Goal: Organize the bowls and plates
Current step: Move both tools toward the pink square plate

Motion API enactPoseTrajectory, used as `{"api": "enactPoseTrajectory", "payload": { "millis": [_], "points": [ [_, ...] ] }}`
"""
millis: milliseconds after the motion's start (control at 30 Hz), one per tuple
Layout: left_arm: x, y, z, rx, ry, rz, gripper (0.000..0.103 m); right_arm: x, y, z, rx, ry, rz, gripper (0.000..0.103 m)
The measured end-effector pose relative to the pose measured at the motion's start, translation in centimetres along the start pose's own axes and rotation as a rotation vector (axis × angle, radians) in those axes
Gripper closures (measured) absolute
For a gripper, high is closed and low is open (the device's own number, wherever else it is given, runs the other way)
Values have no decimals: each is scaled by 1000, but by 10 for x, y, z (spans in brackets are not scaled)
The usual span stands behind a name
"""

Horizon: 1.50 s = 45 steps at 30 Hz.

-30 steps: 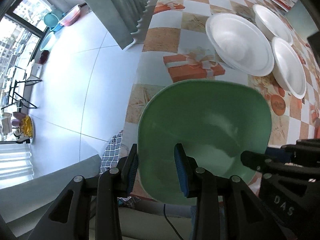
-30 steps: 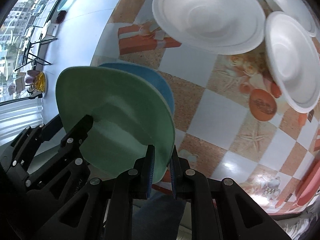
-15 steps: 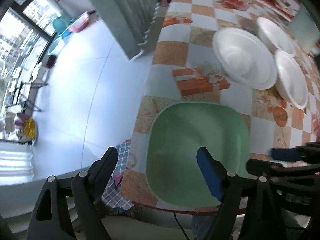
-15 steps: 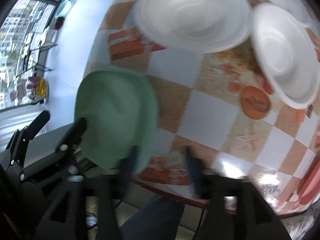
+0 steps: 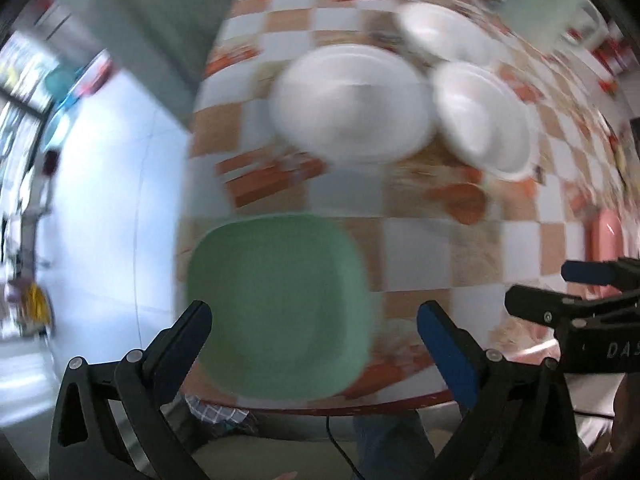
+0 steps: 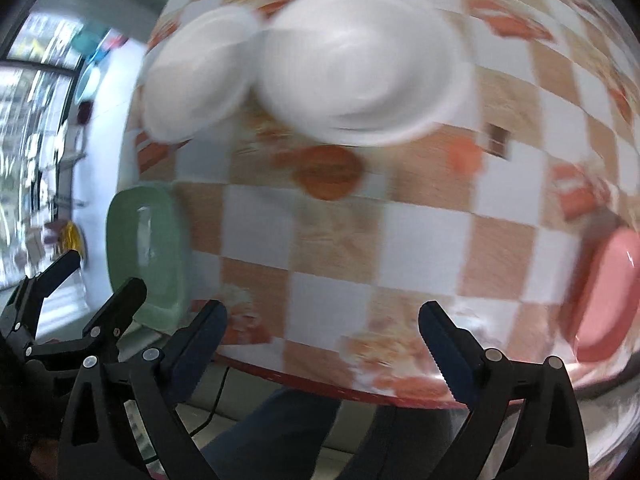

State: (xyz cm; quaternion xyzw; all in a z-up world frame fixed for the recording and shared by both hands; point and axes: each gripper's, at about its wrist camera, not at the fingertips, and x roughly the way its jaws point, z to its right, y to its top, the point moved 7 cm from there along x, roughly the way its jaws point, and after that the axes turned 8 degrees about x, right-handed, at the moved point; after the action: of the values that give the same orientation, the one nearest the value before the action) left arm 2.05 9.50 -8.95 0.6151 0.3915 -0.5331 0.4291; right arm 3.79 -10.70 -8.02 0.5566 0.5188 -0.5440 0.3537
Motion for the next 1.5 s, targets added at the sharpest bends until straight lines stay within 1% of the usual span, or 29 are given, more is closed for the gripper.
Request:
{"api": "enactPoseTrajectory", "payload": {
  "millis": [67, 233, 467, 600, 667, 867, 967, 1067, 1200, 1333, 1500],
  "points": [
    [-1, 9, 22, 57, -35, -2, 0, -8, -4, 25, 62, 1, 13, 6],
    [-2, 25, 77, 219, -53, -3, 0, -25, -18, 79, 212, 23, 42, 6],
    [-7, 26, 141, 417, -88, 6, 0, -41, -35, 152, 387, 33, 79, 6],
    [-7, 27, 168, 486, -104, -7, 0, -51, -39, 207, 478, 22, 91, 6],
    [-7, 28, 186, 519, -111, -11, 0, -54, -39, 226, 515, 14, 98, 6],
    [1, 36, 223, 561, -118, -44, 0, -56, -47, 292, 629, -7, 104, 6],
    [4, 45, 236, 552, -128, -51, 0, -54, -48, 317, 651, -21, 95, 6],
    [7, 55, 249, 533, -146, -51, 0, -52, -44, 332, 655, -46, 85, 6],
    [18, 69, 267, 498, -150, -65, 0, -52, -35, 354, 615, -96, 85, 6],
    [29, 71, 281, 455, -149, -90, 0, -48, -18, 366, 534, -160, 84, 6],
    [41, 70, 295, 430, -130, -92, 0, -42, -6, 374, 491, -170, 77, 6]
  ]
}}
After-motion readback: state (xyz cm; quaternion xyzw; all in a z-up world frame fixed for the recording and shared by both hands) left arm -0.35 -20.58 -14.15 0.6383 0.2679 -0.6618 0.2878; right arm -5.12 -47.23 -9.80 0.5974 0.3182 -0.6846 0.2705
